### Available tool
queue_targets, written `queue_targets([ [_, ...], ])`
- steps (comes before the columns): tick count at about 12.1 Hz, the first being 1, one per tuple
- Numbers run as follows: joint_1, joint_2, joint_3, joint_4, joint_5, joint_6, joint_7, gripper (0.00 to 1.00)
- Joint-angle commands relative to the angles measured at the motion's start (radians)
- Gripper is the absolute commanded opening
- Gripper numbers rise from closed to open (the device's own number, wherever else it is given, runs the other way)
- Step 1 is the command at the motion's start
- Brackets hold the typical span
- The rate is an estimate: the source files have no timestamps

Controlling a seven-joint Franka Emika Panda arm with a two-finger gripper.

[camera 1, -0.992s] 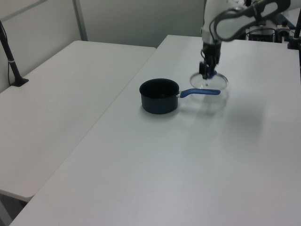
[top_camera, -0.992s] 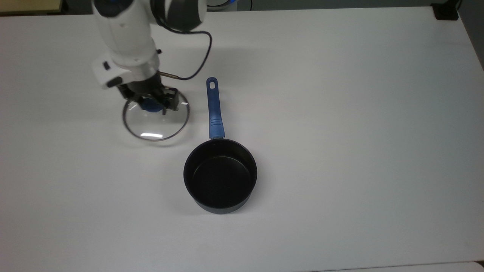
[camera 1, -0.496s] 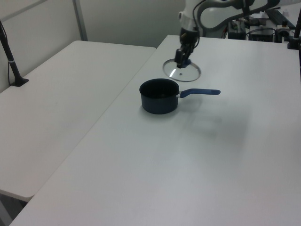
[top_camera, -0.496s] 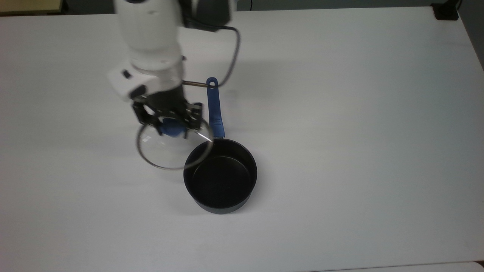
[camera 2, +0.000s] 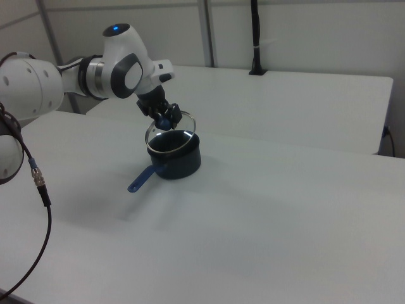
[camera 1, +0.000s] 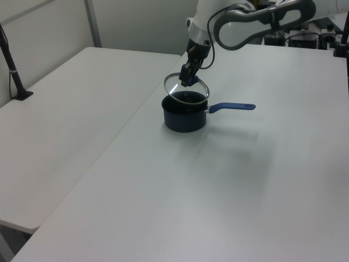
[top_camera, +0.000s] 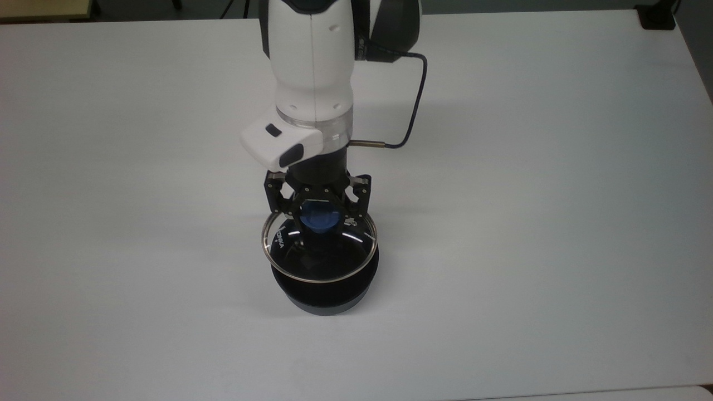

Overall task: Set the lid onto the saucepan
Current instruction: 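Lower the lid onto the saucepan rim and open the gripper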

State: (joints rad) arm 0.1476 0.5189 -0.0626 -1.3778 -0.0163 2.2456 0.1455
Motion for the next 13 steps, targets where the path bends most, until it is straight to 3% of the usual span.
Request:
queue_targets([
  [1,0.018,0.035,-0.023,0.02,-0.013,0.019,0.017,0.46],
  [5,0.02,0.044,-0.019,0.013,-0.013,0.014,0.019,0.49],
  [6,0.02,0.049,-0.017,0.013,-0.013,0.014,0.019,0.77],
  [7,0.02,0.059,-0.017,0.013,-0.013,0.015,0.022,1.0],
  [10,0.02,0.05,-0.016,0.014,-0.011,0.006,0.023,1.0],
  [13,0.018,-0.067,-0.016,-0.029,-0.01,-0.125,0.022,1.0],
])
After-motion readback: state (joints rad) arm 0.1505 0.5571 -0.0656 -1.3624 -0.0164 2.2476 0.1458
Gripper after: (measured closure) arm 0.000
